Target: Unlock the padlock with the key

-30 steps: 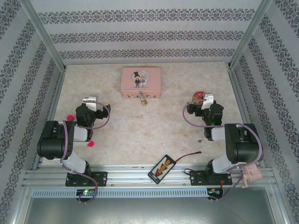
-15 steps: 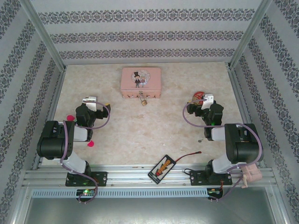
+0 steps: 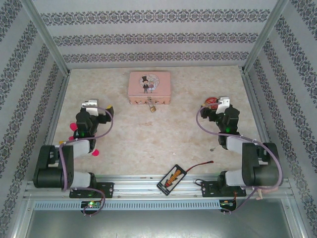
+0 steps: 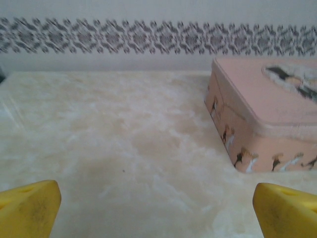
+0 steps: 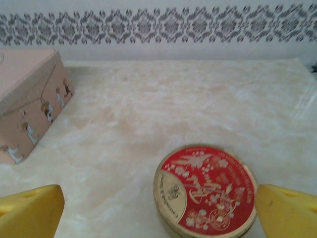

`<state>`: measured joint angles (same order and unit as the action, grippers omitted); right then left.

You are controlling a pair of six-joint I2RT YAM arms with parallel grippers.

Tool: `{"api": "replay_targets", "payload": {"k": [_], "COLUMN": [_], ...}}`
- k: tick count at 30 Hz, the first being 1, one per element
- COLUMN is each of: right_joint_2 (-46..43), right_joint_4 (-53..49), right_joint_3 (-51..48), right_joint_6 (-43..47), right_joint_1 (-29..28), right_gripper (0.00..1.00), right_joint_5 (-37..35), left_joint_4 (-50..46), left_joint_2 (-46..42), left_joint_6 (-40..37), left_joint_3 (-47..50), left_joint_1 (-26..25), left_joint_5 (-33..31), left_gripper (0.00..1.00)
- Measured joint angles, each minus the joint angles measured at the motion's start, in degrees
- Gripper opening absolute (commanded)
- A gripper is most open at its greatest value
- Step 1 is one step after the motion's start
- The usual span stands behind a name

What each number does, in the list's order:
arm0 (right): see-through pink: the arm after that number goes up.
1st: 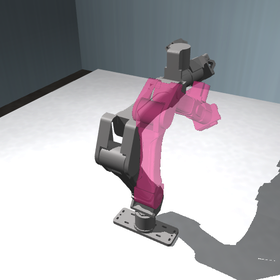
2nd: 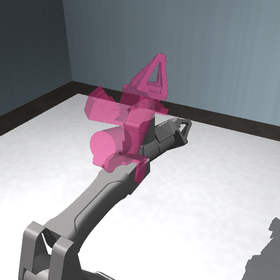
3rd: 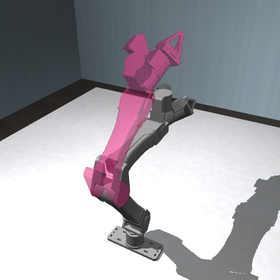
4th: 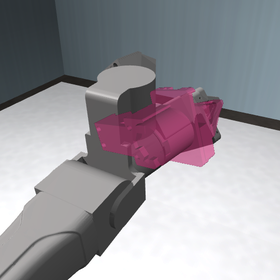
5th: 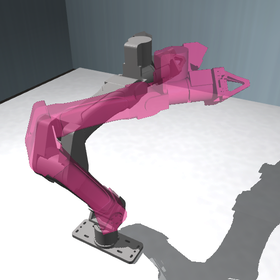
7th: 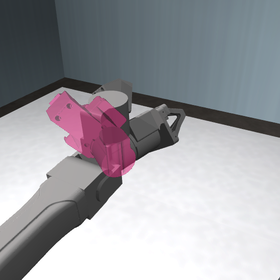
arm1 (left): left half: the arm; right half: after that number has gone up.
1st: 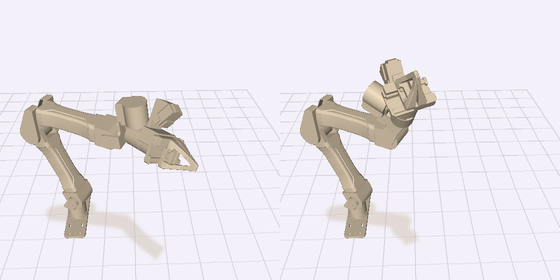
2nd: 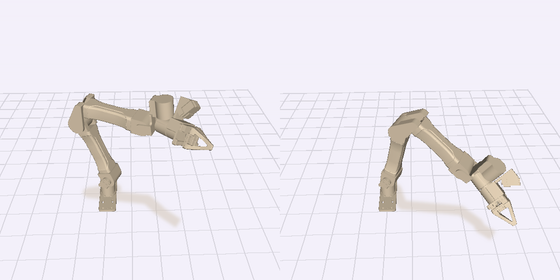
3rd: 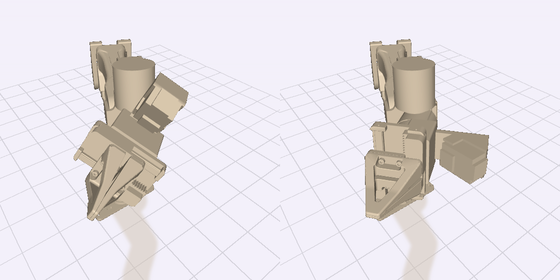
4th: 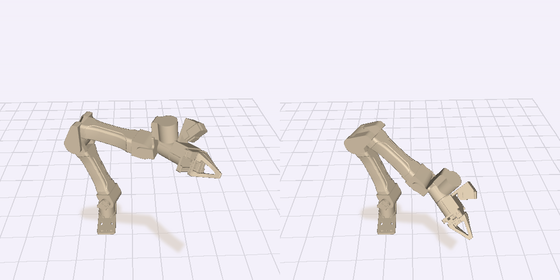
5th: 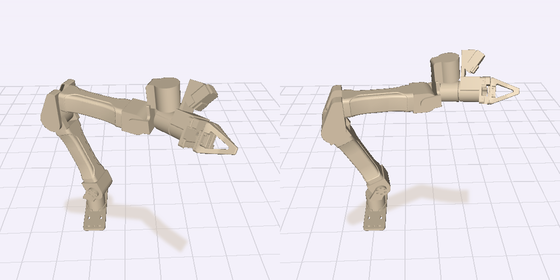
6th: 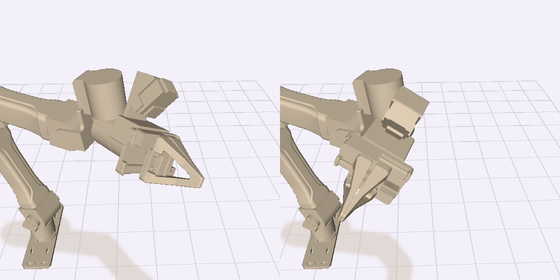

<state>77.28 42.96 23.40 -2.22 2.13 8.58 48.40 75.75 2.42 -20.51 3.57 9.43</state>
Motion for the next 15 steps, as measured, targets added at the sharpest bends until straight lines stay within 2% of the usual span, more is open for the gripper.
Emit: {"api": "replay_targets", "payload": {"k": [3,7,11,15], "right_joint_2": [-3.98,-6.14,-4.72,0.79], "right_joint_4": [-5.77,-17.0,-28.61,-37.4], "right_joint_3": [2.8,9.99,19.85,28.89], "right_joint_6": [-2.08,-6.73,-11.85,-17.07], "right_joint_1": [0.0,0.0,-0.66,-3.96], "right_gripper": [0.98,0.98,0.98,0.98], "right_joint_5": [-1.79,-3.76,-4.15,-4.79], "left_joint_4": [-5.01,-14.73,-23.34,-28.94], "left_joint_2": [-5.35,-7.56,-5.75,0.02], "left_joint_6": [2.86,8.94,15.41,20.98], "left_joint_3": [-0.87,-6.91,-16.44,-25.2], "left_joint_1": [0.0,-0.02,-0.04,-0.79], "left_joint_5": [-2.01,-3.32,-2.47,-1.55], "left_gripper": [0.99,0.99,0.99,0.99]}}
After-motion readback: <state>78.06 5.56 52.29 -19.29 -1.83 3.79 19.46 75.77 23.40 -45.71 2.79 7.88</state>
